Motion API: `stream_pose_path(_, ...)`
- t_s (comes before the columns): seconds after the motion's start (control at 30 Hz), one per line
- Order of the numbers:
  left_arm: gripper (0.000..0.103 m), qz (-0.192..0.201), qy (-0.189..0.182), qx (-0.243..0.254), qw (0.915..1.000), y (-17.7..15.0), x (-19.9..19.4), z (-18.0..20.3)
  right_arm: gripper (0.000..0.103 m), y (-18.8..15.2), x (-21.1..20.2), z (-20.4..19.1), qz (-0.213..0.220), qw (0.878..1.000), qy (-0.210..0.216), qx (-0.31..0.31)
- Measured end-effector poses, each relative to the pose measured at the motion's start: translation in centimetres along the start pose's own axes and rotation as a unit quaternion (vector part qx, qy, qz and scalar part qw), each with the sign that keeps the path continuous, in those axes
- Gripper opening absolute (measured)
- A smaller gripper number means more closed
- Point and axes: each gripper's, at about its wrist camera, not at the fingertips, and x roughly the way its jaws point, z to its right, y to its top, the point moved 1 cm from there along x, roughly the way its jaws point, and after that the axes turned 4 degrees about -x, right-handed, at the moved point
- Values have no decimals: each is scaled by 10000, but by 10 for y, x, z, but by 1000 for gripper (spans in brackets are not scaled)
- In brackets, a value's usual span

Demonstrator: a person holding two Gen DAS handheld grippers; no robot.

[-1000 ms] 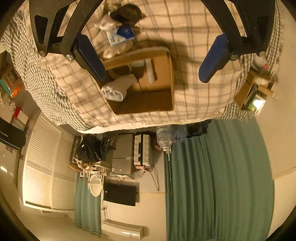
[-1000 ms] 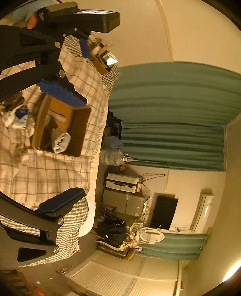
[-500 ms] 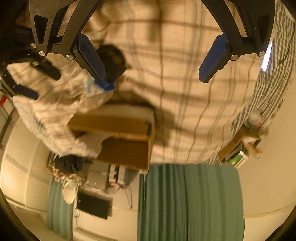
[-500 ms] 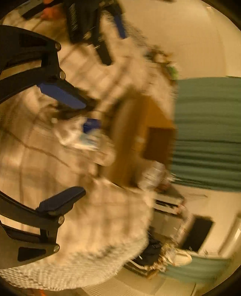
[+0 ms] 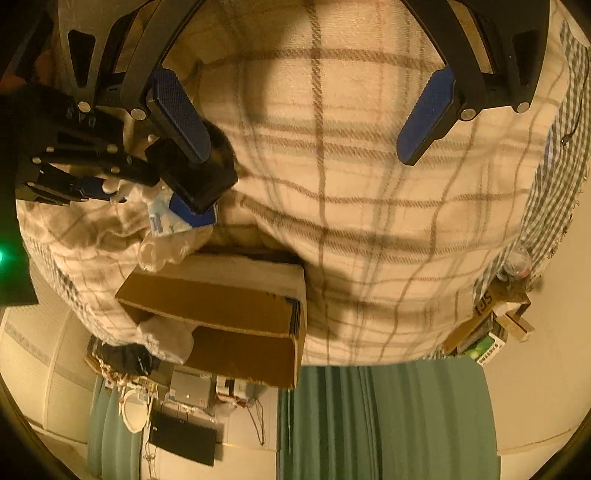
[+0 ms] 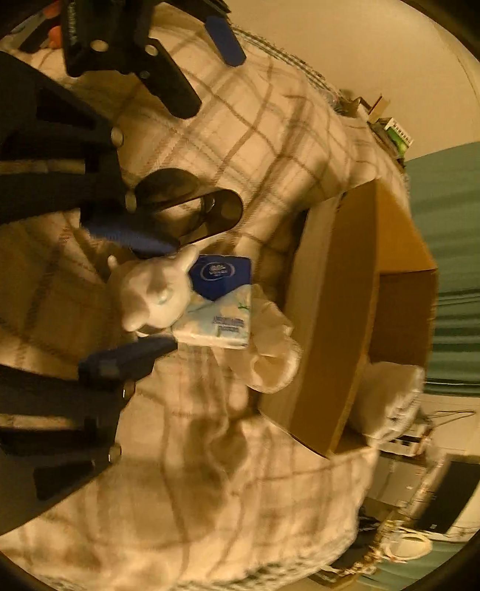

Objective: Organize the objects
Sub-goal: 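Grasp the black plastic cup with the left gripper while the right grasps the white figurine, then carry the cup and figurine into the box and open both grippers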

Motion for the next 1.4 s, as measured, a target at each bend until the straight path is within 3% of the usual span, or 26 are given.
stream_pose_path(0.17, 103, -43, 31, 103, 9999, -2, 0, 4, 43, -4, -19, 0, 325, 9995, -25, 41)
stream_pose_path(0.3, 103, -99, 4, 439, 9990, -4, -1, 21, 43, -5, -56, 3, 825, 9961, -308, 63)
stream_pose_path(0.47, 103, -283, -358, 783, 9959, -5, 4, 52, 43, -4, -85, 15, 1198, 9909, -593, 180)
stream_pose_path(0.57, 103, -459, -554, 903, 9933, -5, 16, 69, 43, -5, -87, 24, 1241, 9902, -535, 340)
stream_pose_path(0.67, 103, -621, -433, 1000, 9921, 0, 32, 79, 43, -9, -83, 34, 1186, 9905, -494, 483)
stream_pose_path(0.87, 103, -894, -536, 1018, 9893, -2, 53, 87, 43, -12, -72, 47, 1058, 9911, -281, 754)
stream_pose_path(0.93, 100, -958, -549, 1082, 9880, -4, 58, 89, 43, -13, -70, 46, 1040, 9913, -291, 752)
stream_pose_path(1.03, 79, -1087, -545, 1030, 9872, -5, 66, 86, 43, -14, -70, 44, 1042, 9914, -348, 709)
stream_pose_path(1.4, 76, -652, -1028, 601, 9907, 1, 18, 64, 43, -18, -96, 30, 1208, 9893, -581, 568)
